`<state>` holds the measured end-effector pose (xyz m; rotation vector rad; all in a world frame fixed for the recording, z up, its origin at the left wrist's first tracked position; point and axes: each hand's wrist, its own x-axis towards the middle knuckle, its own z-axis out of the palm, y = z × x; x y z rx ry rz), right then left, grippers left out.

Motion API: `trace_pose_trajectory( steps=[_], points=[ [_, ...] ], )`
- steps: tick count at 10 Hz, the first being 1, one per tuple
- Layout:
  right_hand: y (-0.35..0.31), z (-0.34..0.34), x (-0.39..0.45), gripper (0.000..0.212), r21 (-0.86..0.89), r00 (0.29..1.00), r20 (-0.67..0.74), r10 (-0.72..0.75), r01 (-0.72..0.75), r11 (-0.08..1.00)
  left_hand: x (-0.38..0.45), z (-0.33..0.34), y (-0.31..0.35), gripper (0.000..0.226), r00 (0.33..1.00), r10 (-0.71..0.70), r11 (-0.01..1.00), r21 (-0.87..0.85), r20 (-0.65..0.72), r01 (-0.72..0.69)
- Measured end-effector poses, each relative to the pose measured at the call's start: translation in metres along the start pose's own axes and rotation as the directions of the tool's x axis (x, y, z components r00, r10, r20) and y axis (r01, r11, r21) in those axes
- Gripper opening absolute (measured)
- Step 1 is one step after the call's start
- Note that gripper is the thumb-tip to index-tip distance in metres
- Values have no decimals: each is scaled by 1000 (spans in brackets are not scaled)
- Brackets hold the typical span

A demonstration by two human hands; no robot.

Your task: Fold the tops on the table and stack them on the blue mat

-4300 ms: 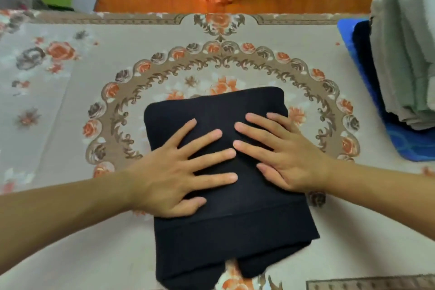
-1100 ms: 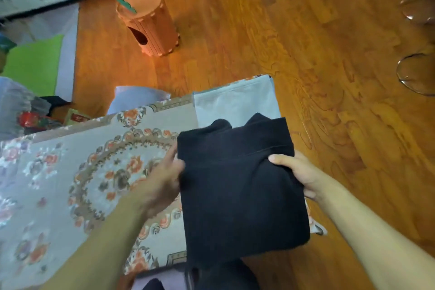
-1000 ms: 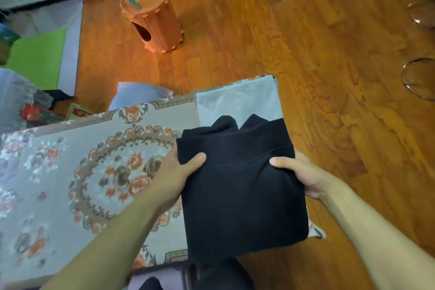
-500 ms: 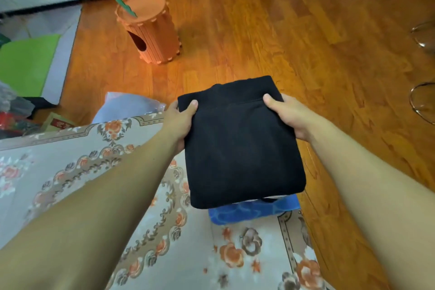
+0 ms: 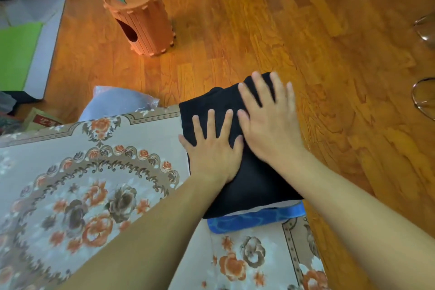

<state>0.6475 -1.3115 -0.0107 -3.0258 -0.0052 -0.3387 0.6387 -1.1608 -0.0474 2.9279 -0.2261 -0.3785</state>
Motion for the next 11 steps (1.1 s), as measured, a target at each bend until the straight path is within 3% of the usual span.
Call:
trace_pose_trajectory(
  steps=[1,2,3,5,7,8,10,11],
  points=[
    [19,36,-18,69,34,958,267,106,-119,992,2,8,-5,66,999,47,999,-27,10,-47],
    [30,64,-16,73,110,933,336,129,-174,979,21,19,-22,68,999,-9,977,-214,38,17],
    [26,77,-13,73,122,946,292,140,-182,976,43,28,-36,69,992,-121,916,-379,47,129],
    [22,78,-14,72,88,945,286,161,-193,977,41,25,-32,69,993,-113,951,-285,36,118],
    [4,42,-7,72,-50,884,435,170,-164,985,31,-15,-38,70,963,-100,990,-75,249,122],
    [-13,12,-7,70,-165,844,480,240,-181,969,8,-44,-50,67,974,-8,998,66,225,-7],
    [-96,-72,-47,76,-218,824,456,336,-263,940,-65,-115,-119,61,969,150,983,77,197,-168],
    [-159,-122,-78,83,-217,814,435,385,-320,922,-100,-157,-171,34,958,224,968,76,178,-241]
  ],
)
